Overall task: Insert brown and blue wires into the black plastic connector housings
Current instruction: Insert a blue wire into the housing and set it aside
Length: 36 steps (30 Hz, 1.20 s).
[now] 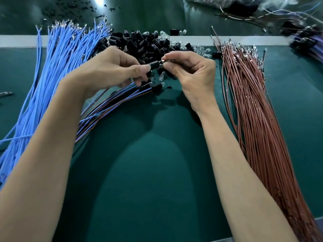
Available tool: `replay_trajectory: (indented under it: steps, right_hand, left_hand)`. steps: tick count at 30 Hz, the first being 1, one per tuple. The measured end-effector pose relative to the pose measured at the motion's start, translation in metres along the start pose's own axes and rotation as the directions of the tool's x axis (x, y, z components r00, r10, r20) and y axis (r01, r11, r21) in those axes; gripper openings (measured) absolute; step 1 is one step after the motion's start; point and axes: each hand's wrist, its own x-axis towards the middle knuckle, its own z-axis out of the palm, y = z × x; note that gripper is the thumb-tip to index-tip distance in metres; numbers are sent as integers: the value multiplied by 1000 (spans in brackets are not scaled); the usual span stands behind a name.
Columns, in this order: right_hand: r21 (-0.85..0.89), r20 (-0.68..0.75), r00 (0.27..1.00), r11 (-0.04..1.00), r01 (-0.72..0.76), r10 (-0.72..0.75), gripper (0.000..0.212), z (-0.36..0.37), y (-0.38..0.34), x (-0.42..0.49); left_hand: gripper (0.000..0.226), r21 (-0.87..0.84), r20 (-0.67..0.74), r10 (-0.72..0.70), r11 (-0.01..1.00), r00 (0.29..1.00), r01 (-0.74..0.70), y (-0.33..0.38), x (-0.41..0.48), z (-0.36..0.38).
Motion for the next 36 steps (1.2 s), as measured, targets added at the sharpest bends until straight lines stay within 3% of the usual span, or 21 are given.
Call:
replay_trajectory:
  steps: [4,12,19,22,27,36]
  right_hand:
    - [-5,22,1000,1000,-5,6,25,-1,0,0]
    - [-12,48,999,1000,-11,11,27,-3,0,-3]
    - [-26,248,966,998,-63,68,28,-1,-3,-4]
    - [-86,321,942,994,-73,97,31,3,-4,-6]
    - [-143,308,947,989,-44,87,17,5,-3,-7]
    - [-50,263,963,997,-55,66,11,4,-6,-8]
  left_hand:
    - [22,13,4,9,1000,1000,-9,-1,1,1]
    - [17,74,-18,54,996,998,-52,-3,2,7]
    - [31,13,-2,45,999,999,-45,-8,-1,-4]
    - [35,51,76,39,998,996,-43,-7,-2,-1]
    - [36,15,199,-7,1000,980,4,-6,-3,0]
    - [37,29,199,60,997,978,-67,-4,-4,-2]
